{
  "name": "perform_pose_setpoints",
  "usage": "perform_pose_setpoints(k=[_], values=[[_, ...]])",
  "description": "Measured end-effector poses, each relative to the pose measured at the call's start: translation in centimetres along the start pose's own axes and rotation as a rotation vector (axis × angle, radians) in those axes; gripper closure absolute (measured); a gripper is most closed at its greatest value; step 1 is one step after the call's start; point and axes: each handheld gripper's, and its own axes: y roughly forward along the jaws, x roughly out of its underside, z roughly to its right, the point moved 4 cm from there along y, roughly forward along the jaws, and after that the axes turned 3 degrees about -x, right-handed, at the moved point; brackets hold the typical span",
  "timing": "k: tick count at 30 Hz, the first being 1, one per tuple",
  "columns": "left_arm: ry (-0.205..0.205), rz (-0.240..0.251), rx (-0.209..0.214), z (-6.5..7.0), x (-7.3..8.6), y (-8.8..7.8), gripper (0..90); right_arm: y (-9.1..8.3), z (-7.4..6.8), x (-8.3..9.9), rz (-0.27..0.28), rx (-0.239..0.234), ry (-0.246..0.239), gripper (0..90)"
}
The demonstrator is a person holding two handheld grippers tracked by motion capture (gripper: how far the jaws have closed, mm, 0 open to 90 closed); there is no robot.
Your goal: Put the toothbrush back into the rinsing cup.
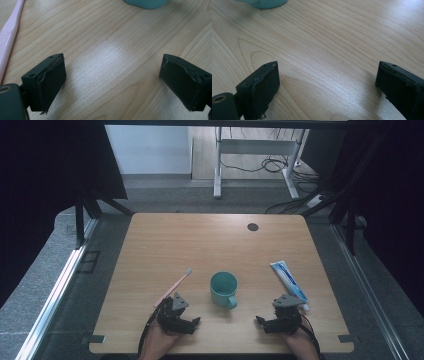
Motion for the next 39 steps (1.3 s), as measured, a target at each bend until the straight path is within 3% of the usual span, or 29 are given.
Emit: perform_pose_setpoints(k=[13, 26, 33, 39], values=[[0.036, 0.010, 0.012, -0.3, -1.4, -1.1, 13.0, 0.0, 0.0, 0.0, -0.002, 0.000, 0.003, 5.0], [0.037, 0.007, 0.014, -1.5, -1.9, -1.6, 14.6, 0.0, 0.0, 0.0, -0.001, 0.000, 0.002, 5.1], [0.018, 0.000, 0.007, -2.6, -1.8, -1.7, 14.7, 0.0, 0.0, 0.0, -0.002, -0.001, 0.002, 5.1], [0.001, -0.008, -0.026, -4.3, -1.5, -2.2, 14.8, 0.0, 0.0, 0.0, -0.002, -0.001, 0.002, 5.1]])
